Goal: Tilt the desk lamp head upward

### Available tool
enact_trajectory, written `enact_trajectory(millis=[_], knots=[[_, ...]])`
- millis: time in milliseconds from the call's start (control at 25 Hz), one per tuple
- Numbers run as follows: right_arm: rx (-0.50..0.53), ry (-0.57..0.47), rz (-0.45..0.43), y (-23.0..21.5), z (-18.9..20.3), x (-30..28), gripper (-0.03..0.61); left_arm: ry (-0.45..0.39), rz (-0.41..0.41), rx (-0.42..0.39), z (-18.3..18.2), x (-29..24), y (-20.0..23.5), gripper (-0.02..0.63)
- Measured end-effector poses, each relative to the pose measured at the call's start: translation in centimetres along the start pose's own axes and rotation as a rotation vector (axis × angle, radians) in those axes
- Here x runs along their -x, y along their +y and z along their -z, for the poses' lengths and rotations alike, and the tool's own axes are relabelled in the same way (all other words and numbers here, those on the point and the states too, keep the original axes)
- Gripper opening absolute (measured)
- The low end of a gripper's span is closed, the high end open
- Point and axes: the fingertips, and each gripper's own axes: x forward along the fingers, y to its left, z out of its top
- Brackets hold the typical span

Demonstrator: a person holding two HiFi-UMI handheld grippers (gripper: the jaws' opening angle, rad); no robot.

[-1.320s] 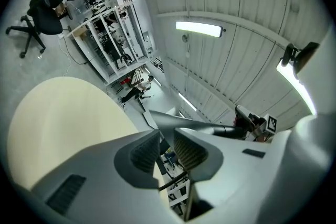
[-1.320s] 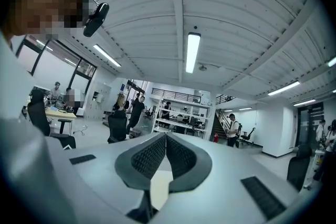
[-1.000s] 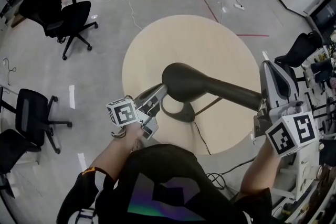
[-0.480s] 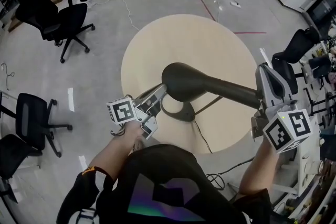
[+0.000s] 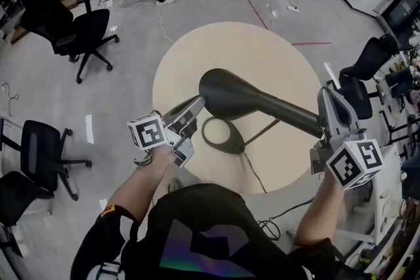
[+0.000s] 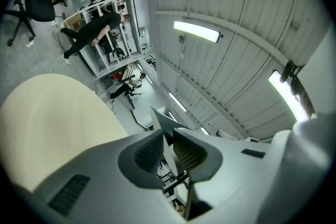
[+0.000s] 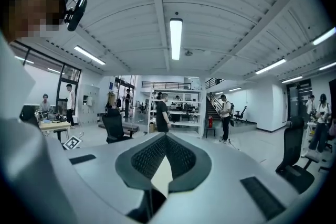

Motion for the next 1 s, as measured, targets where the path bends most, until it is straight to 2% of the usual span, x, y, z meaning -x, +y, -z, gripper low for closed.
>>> enact_trajectory(millis=[560,840,1000], knots=[[-0.114,0.035,0.102,-1.7,4.2,1.2,0.014,-0.039,0.043,-0.219,-6.8,-1.5,-6.3,0.089],[-0.176,0.037,0.125,-2.1,5.7,1.3,0.014,-0.055,0.075,-0.308,-8.9,-2.8,-9.7,0.084],[-0.175,0.036,0.169,-2.2,6.5,1.7,0.014,-0.050,0.095,-0.363,-9.4,-3.0,-11.6,0.081]])
